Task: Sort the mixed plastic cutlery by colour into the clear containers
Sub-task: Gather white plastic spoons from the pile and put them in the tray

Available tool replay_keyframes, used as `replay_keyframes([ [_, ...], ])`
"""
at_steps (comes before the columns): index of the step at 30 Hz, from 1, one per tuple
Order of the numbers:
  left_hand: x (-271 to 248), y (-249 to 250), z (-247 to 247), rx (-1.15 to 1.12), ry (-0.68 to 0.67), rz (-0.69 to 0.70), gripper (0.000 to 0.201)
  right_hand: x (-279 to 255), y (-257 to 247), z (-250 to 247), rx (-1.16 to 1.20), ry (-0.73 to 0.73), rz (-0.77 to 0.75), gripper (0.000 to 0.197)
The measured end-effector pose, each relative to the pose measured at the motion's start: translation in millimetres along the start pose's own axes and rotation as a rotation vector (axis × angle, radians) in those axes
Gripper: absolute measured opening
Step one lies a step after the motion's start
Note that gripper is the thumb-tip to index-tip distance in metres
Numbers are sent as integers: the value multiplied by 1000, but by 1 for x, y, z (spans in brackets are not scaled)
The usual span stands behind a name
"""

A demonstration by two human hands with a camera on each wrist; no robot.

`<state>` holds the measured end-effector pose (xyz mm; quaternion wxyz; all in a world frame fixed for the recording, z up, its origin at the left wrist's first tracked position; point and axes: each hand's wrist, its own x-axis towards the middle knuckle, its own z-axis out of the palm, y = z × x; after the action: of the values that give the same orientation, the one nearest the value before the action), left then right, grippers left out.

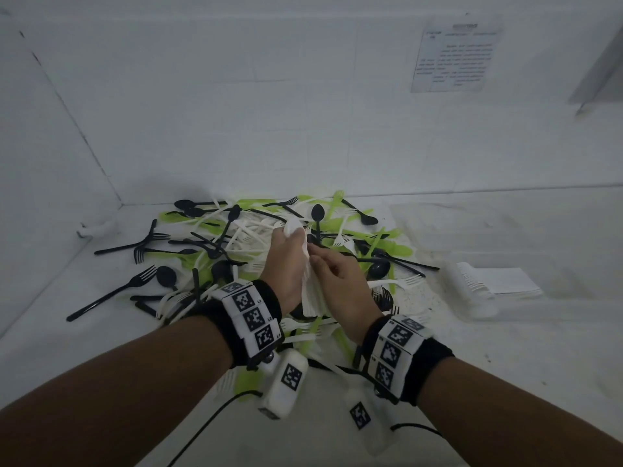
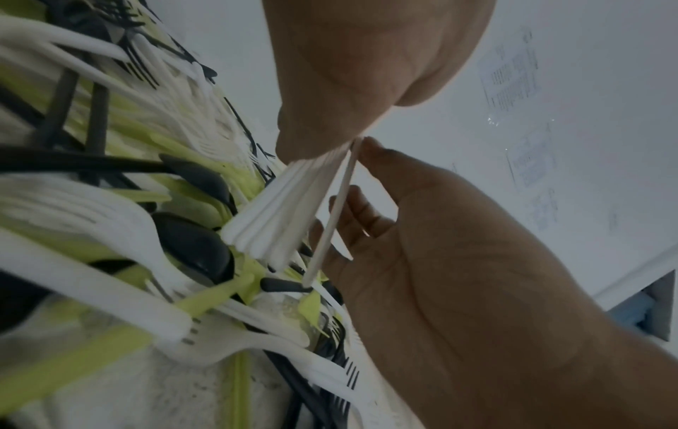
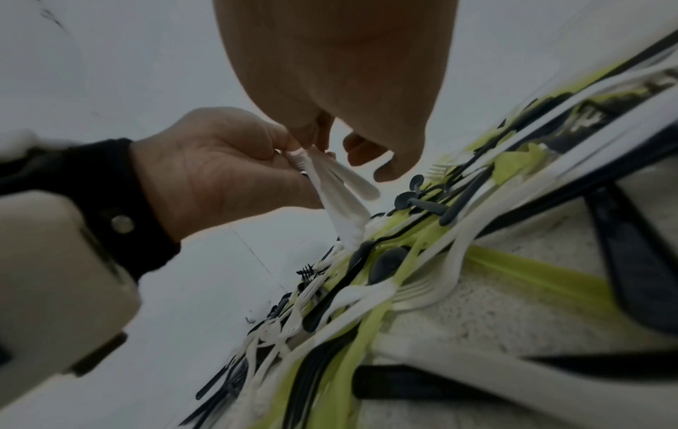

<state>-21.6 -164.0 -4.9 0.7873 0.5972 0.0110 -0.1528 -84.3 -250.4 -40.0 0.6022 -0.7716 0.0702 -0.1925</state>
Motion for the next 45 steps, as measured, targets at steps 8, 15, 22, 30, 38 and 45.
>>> replay_keyframes([
  [8, -14, 1, 27, 64, 38, 101, 26, -8, 1, -11, 306, -275, 289, 36],
  [15, -7, 6, 8, 425, -74, 351, 18, 19, 12, -69, -267, -140, -139, 25],
  [22, 3, 3, 11, 975, -250, 596, 16, 32, 12, -124, -902, -116, -262, 30],
  [30, -1, -37, 82, 814, -462, 580, 13, 22, 14, -184, -970, -211, -215, 42],
  [38, -7, -89, 182, 828, -537, 529, 17, 5, 50, -288, -970, -208, -205, 33],
  [45, -1, -122, 253, 1385, -636, 530, 59, 11, 86, -369, -988, -310, -22, 12],
])
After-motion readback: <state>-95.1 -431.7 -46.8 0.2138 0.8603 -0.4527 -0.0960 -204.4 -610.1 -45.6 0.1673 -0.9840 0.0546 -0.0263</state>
